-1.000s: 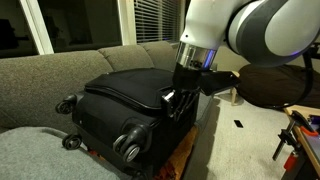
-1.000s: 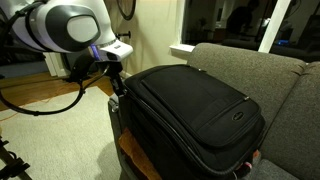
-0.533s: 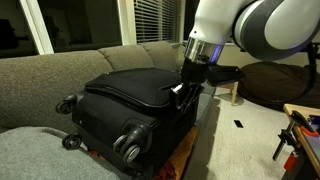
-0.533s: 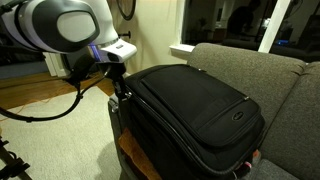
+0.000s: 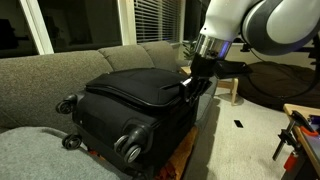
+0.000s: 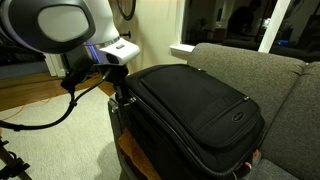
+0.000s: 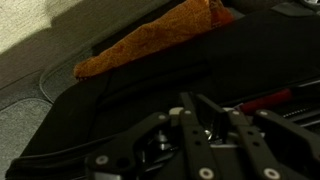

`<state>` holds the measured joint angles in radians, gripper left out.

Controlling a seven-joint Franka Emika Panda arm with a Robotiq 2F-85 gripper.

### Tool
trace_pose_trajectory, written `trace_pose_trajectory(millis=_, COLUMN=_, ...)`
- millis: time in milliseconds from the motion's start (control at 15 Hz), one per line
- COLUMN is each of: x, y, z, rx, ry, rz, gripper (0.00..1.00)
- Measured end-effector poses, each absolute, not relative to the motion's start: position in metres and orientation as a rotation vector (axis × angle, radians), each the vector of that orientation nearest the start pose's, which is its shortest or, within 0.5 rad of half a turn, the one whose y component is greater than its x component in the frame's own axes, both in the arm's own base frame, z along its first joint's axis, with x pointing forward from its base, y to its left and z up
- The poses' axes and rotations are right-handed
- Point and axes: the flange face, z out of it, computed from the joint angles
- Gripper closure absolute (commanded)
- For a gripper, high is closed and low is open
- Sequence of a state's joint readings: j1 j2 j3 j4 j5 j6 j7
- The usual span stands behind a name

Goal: Open the suitcase fully

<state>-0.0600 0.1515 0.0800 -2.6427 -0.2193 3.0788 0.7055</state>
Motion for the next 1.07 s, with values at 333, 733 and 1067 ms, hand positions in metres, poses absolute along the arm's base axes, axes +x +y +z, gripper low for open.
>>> trace_pose_trajectory(millis=333, x=0.44, y=0.016, z=0.221, rx=-2.932, ry=0.755, rz=-0.451, gripper=0.93)
trace_pose_trajectory(millis=733, x=0.436, y=-0.002, z=0.219, rx=-2.908, ry=0.824, rz=-0.462, gripper=0.93)
trace_pose_trajectory(millis=1067, x=0.43, y=-0.024, z=0.217, rx=-2.885, ry=0.889, rz=-0.465, gripper=0.93)
